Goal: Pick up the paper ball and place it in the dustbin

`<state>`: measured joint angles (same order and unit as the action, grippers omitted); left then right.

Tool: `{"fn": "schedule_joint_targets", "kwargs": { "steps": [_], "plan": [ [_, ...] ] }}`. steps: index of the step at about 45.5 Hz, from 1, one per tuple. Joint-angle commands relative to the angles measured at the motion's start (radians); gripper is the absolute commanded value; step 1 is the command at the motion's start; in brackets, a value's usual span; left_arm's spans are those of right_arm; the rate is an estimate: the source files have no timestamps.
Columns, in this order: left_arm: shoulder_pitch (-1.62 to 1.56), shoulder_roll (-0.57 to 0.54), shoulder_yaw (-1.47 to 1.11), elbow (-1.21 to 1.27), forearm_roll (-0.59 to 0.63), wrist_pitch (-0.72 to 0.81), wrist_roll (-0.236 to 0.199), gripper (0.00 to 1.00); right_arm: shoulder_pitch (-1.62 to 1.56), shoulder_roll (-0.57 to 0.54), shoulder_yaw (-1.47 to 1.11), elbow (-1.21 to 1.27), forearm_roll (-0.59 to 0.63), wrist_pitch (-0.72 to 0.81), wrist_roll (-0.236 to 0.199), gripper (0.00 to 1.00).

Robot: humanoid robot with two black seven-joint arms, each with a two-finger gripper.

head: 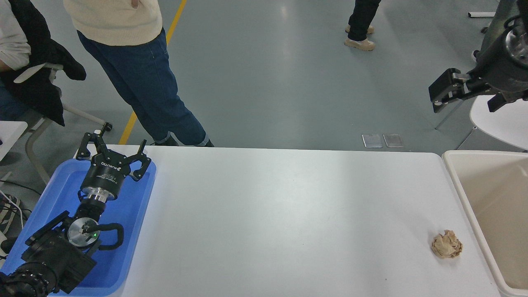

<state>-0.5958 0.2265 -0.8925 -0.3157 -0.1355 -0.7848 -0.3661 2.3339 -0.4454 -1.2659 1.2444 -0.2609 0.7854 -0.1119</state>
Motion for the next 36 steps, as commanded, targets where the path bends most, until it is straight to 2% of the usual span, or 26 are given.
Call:
{"fn": "schedule_joint_targets", "kwargs": {
  "steps": [1, 15, 36],
  "plan": [
    [0.001, 0.002, 0.001, 0.0, 0.0, -0.001, -0.001, 1.0, 0.019, -0.002, 0.003, 0.0, 0.0, 0.0, 0.001, 1.0],
    [0.001, 0.002, 0.0, 0.001, -0.001, -0.001, 0.001, 1.0, 0.012, 0.039, 0.008, 0.0, 0.008, 0.0, 0.0, 1.0],
    [0.001, 0.002, 0.0, 0.001, -0.001, -0.001, 0.001, 1.0, 0.033, 0.028, 0.013, -0.002, 0.009, 0.0, 0.0, 1.0]
  ]
}}
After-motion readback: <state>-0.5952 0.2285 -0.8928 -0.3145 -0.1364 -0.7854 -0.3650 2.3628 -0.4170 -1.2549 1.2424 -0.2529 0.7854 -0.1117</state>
